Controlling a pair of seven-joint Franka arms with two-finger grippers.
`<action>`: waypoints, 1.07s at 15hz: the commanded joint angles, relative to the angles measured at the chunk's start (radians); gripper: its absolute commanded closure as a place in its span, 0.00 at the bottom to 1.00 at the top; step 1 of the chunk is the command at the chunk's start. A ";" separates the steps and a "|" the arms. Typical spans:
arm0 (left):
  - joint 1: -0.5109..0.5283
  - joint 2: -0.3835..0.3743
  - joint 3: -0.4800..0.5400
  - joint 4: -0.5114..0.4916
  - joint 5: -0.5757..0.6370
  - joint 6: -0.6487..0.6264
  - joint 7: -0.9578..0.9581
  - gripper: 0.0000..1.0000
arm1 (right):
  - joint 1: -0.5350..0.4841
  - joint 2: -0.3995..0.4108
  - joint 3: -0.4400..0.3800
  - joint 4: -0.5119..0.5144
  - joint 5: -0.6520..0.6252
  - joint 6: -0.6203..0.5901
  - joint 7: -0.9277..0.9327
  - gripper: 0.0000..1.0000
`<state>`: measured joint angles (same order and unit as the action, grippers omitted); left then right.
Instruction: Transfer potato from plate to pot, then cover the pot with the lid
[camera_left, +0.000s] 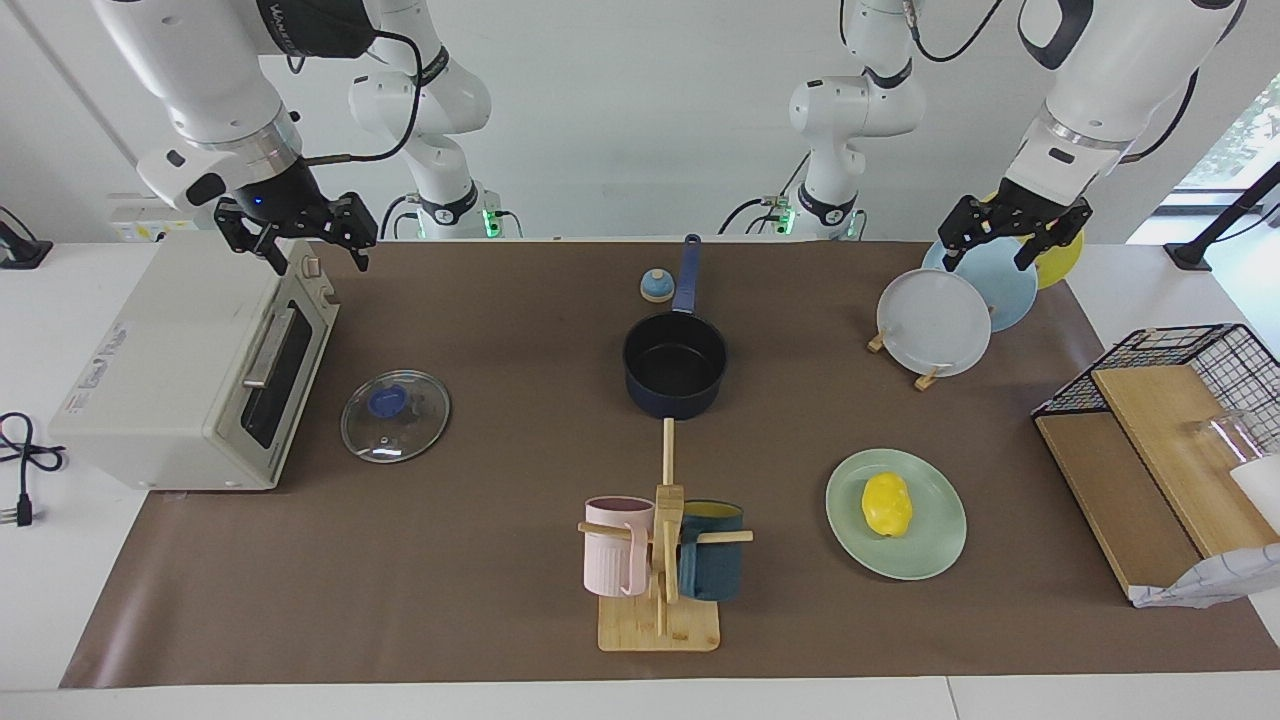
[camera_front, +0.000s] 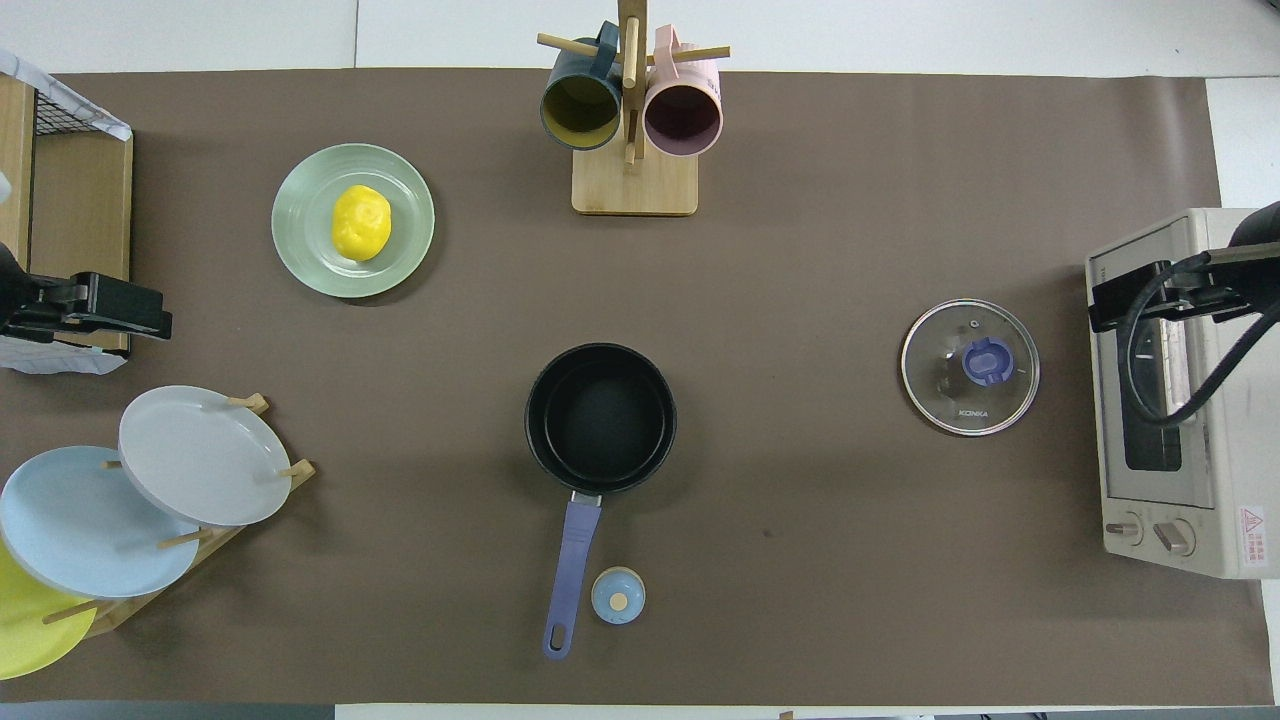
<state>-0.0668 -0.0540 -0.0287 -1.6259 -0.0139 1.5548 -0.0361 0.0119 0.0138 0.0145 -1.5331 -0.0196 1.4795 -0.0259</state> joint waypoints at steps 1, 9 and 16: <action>-0.005 0.002 0.004 0.009 -0.003 -0.007 0.010 0.00 | 0.000 -0.005 0.004 -0.007 0.003 0.001 0.020 0.00; -0.007 0.008 0.003 0.006 -0.009 0.028 0.010 0.00 | 0.002 -0.006 0.005 -0.007 0.003 0.001 0.021 0.00; -0.013 0.150 0.000 0.024 -0.035 0.125 0.004 0.00 | 0.002 -0.006 0.005 -0.007 0.003 -0.001 0.020 0.00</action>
<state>-0.0712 0.0418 -0.0327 -1.6260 -0.0340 1.6570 -0.0361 0.0157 0.0139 0.0157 -1.5337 -0.0196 1.4795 -0.0259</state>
